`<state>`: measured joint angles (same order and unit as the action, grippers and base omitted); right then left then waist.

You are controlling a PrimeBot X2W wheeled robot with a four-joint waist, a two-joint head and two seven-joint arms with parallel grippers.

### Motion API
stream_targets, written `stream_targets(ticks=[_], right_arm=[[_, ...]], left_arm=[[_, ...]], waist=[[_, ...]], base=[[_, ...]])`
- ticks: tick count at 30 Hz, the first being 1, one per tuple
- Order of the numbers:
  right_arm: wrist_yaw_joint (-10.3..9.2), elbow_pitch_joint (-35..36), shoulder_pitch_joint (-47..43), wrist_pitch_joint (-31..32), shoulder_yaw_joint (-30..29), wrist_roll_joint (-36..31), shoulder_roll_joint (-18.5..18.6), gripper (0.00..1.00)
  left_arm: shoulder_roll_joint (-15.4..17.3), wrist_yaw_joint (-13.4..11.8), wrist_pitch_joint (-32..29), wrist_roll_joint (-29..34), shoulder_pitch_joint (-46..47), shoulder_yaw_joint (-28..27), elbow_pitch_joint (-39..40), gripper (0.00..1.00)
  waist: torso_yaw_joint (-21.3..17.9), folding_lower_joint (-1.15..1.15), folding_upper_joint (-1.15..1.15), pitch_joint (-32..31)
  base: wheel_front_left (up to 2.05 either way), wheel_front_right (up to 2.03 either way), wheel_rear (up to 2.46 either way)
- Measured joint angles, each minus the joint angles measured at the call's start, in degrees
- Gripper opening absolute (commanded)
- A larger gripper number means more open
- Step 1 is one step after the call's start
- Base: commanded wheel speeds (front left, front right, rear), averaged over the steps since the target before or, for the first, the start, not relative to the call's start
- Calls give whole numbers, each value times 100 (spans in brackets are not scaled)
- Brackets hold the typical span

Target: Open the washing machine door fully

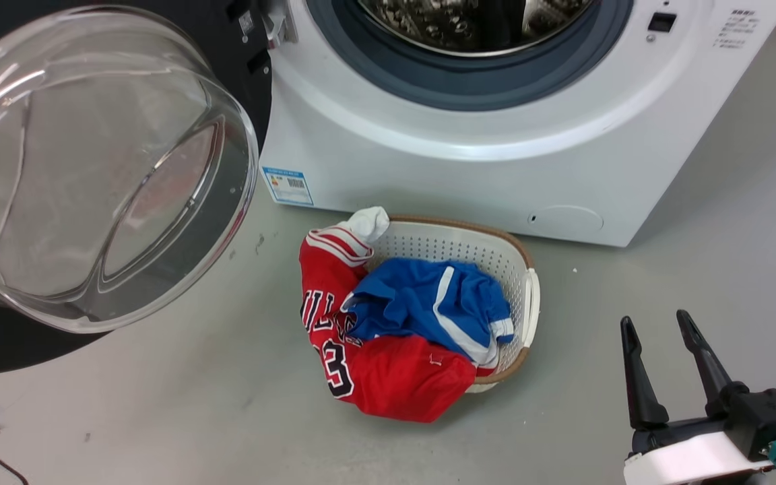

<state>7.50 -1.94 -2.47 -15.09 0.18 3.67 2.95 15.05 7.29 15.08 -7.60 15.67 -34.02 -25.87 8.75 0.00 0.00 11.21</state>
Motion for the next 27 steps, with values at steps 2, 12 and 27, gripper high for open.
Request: stream_targets(ticks=[2, 12, 27], right_arm=[[0, 2, -39, 0, 3, 49, 0, 100], [0, 187, -314, 0, -82, 144, 1, 100], [0, 717, -641, 0, -259, 246, 0, 100]], left_arm=[[-83, 3, 1, 53, -120, 43, 141, 0], [-422, 10, 0, 345, -887, 492, 1201, 0], [-1020, 11, 0, 573, -1923, 1954, 2789, 0]], waist=[[-8, 0, 0, -116], [-117, 0, 0, -774], [-443, -1, 0, -1288]], base=[[0, 0, 0], [0, 0, 0], [0, 0, 0]])
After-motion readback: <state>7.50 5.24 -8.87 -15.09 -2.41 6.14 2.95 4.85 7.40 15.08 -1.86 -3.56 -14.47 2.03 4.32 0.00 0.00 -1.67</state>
